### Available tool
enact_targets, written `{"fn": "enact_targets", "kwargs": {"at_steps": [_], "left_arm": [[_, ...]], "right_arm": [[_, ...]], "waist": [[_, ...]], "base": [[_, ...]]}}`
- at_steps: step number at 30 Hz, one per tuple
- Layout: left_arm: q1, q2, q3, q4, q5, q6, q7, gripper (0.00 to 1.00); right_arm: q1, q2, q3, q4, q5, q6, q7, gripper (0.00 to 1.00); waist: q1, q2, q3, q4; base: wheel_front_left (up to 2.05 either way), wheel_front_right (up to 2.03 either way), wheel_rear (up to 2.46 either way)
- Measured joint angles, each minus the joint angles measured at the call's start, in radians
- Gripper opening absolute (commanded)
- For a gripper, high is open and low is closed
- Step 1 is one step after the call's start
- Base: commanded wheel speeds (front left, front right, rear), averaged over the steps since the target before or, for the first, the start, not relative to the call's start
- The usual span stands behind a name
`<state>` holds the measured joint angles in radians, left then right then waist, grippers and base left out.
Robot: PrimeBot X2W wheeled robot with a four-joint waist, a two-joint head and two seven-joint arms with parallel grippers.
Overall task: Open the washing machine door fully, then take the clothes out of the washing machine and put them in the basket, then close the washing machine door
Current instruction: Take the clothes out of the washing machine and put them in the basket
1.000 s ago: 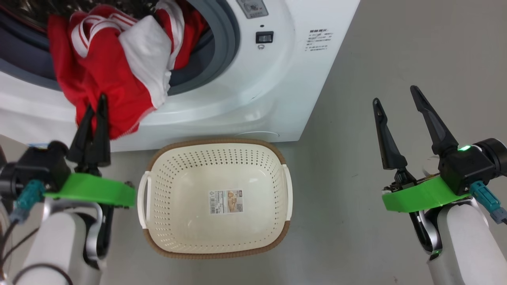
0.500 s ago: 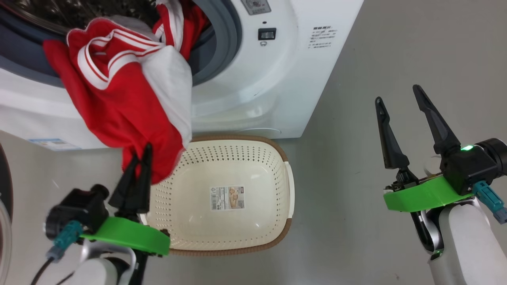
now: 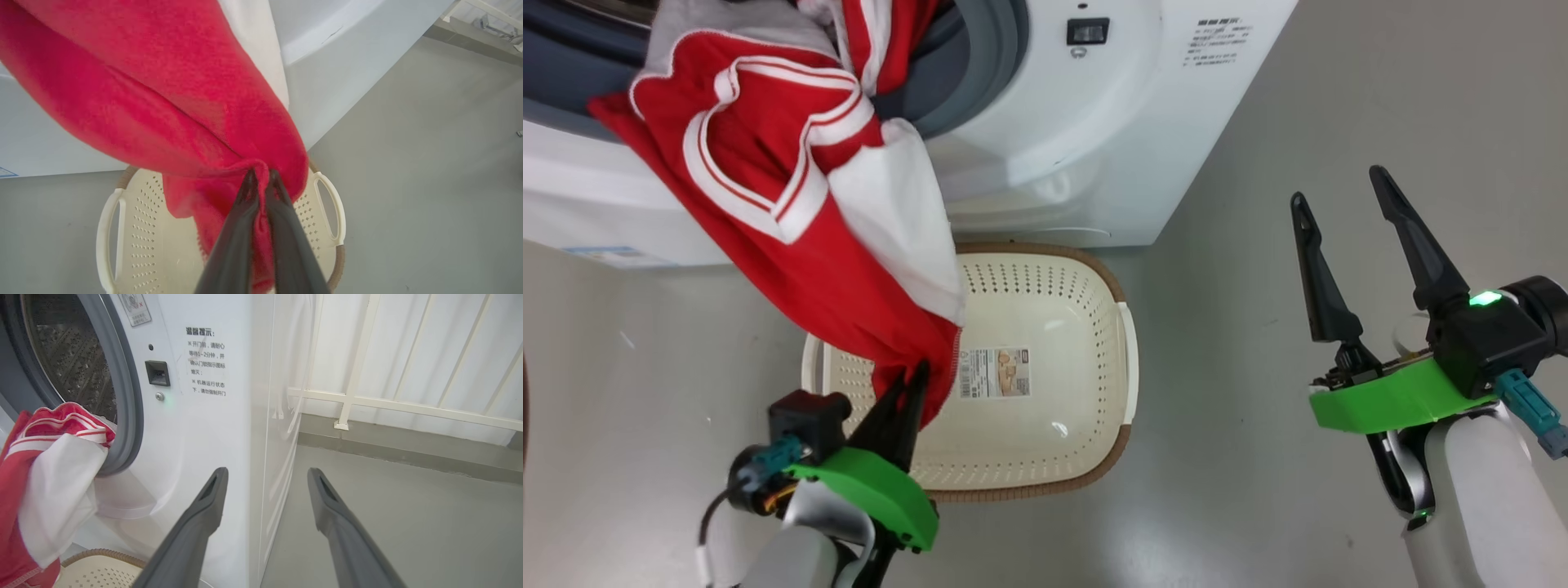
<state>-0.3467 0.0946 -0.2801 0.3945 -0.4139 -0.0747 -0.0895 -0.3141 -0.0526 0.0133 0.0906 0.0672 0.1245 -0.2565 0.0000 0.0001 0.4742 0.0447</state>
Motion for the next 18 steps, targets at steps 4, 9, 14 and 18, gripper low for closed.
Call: {"fn": "enact_targets", "kwargs": {"at_steps": [4,9,14,18], "left_arm": [[-0.063,-0.018,-0.033,0.137,-0.012,-0.016,-0.015,0.00],[-0.147,-0.034,-0.068,0.307,-0.023,-0.034,-0.047,0.00],[-0.227,-0.047,-0.091,0.447,-0.051,-0.048,-0.092,0.00],[-0.289,-0.055,-0.127,0.572,-0.088,-0.049,-0.106,0.00]], "right_arm": [[-0.023,0.000,0.005,-0.006,-0.006,0.000,0.000,1.00],[-0.043,0.000,0.009,-0.011,-0.007,0.000,0.000,1.00],[-0.049,0.000,0.010,-0.015,-0.008,0.000,0.000,1.00],[-0.069,-0.001,0.021,-0.016,-0.015,0.000,0.000,1.00]], "waist": [[0.0000,0.0000,0.031,-0.002],[0.0000,0.0000,0.069,-0.005],[0.0000,0.0000,0.102,-0.010],[0.0000,0.0000,0.128,-0.019]], "base": [[0.00,0.00,0.00],[0.00,0.00,0.00],[0.00,0.00,0.00],[0.00,0.00,0.00]]}}
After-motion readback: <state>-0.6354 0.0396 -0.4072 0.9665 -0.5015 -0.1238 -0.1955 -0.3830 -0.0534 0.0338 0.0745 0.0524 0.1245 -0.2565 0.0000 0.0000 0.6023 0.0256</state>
